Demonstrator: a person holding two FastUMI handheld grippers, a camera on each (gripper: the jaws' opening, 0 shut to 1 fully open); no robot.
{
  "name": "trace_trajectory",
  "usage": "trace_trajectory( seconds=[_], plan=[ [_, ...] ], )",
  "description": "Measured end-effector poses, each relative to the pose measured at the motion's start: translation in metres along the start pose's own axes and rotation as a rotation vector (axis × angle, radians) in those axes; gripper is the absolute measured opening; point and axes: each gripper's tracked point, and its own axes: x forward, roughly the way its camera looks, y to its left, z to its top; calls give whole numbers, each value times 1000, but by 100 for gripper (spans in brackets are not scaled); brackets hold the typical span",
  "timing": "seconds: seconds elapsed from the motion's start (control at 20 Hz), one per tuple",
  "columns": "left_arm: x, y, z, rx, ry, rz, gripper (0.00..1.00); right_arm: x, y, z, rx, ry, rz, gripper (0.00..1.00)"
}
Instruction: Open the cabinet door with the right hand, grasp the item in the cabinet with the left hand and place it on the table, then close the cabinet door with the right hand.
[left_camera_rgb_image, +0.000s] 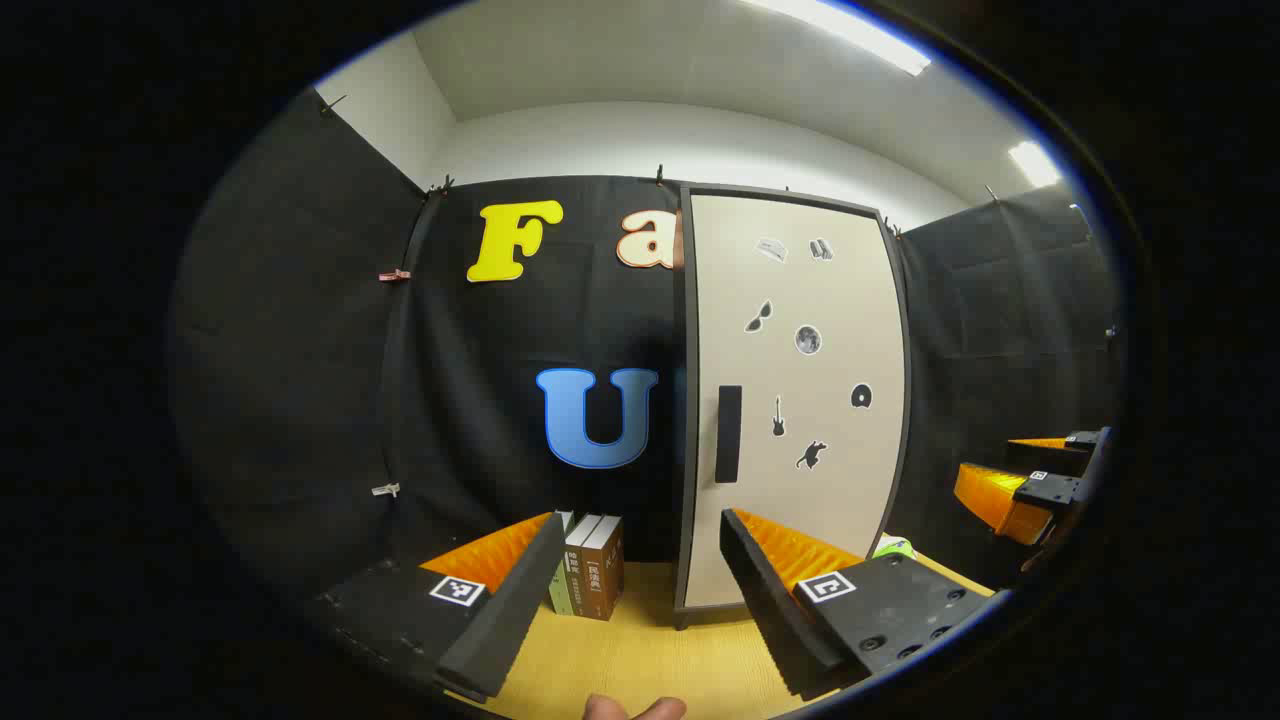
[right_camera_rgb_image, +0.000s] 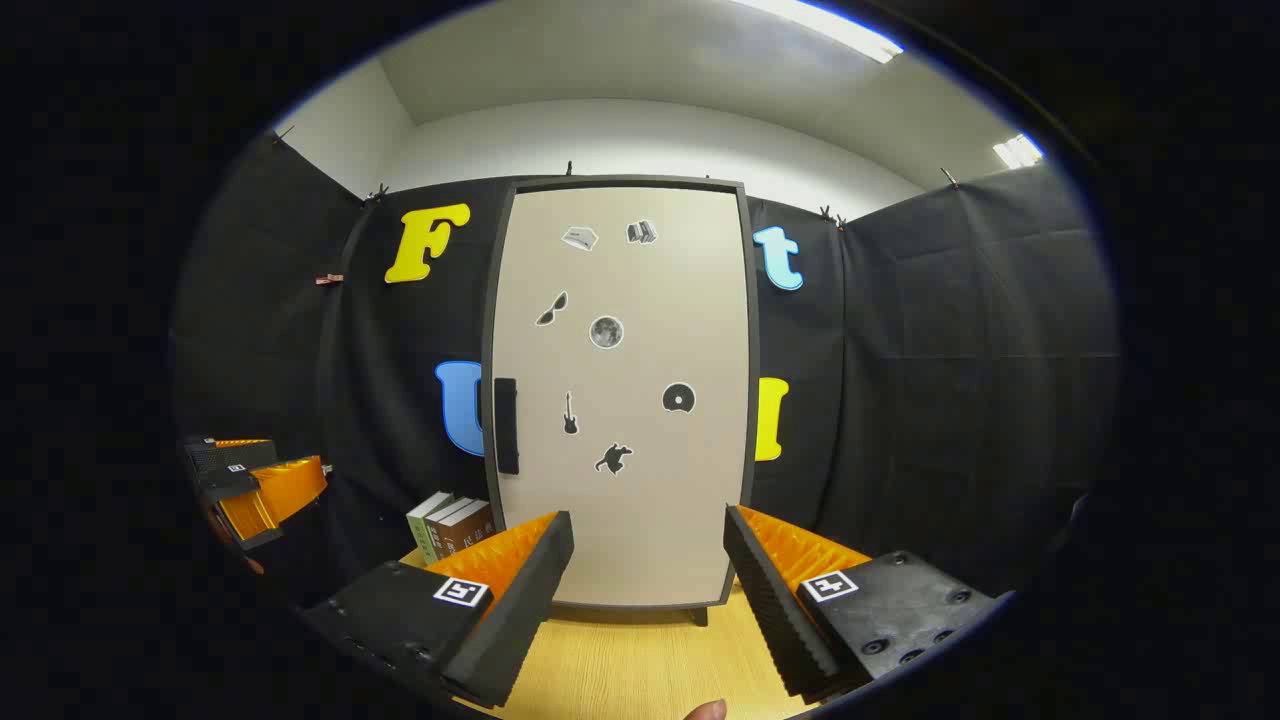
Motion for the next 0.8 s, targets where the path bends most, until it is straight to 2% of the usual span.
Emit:
trace_trajectory(
  seconds=[0.8],
  plan=[
    [6,-5,4,13,-10,-23,98,5,-1,-1,-5,2,-6,97]
  ],
)
